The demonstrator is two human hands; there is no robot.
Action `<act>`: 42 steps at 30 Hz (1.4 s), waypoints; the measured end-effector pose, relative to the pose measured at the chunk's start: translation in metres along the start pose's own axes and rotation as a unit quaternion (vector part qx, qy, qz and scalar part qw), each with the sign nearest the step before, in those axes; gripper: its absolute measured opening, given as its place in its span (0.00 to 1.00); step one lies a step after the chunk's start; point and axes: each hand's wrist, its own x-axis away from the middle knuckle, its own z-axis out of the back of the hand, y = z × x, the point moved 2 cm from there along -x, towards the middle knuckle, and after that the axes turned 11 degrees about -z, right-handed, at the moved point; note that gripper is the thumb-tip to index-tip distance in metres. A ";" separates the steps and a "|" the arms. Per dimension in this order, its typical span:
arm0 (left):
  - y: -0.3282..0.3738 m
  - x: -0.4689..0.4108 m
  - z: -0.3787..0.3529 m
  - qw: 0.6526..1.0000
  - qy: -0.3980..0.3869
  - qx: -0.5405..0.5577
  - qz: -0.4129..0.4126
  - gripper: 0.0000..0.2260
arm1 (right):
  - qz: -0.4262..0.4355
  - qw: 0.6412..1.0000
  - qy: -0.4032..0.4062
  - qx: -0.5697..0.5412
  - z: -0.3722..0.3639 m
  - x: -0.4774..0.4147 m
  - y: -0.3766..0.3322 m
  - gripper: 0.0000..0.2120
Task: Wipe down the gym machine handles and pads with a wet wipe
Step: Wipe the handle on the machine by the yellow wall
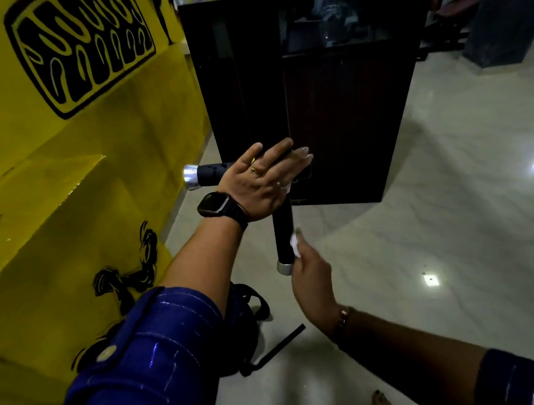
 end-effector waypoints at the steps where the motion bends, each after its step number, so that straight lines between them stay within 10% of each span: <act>1: 0.000 0.000 0.000 1.000 -0.002 -0.002 0.001 0.22 | -0.019 1.000 -0.013 0.000 -0.003 0.004 0.009 0.24; 7: 0.000 0.001 0.000 1.000 0.001 -0.004 0.002 0.22 | -0.040 0.998 0.053 -0.005 0.009 -0.012 -0.034 0.18; 15: 0.000 0.001 0.001 1.000 -0.001 -0.014 0.002 0.22 | 0.195 0.976 0.077 0.056 0.014 -0.014 -0.042 0.22; 20: 0.001 0.001 0.001 1.000 -0.007 -0.020 0.004 0.23 | 0.393 0.892 0.019 0.222 0.016 -0.017 0.042 0.30; 26: 0.001 0.000 -0.001 1.000 0.005 -0.013 0.001 0.23 | 0.600 0.708 -0.036 0.371 0.046 -0.028 0.035 0.17; 42: 0.001 0.003 -0.003 1.000 -0.001 -0.010 -0.004 0.23 | 0.704 0.512 0.007 0.492 0.019 -0.040 0.020 0.15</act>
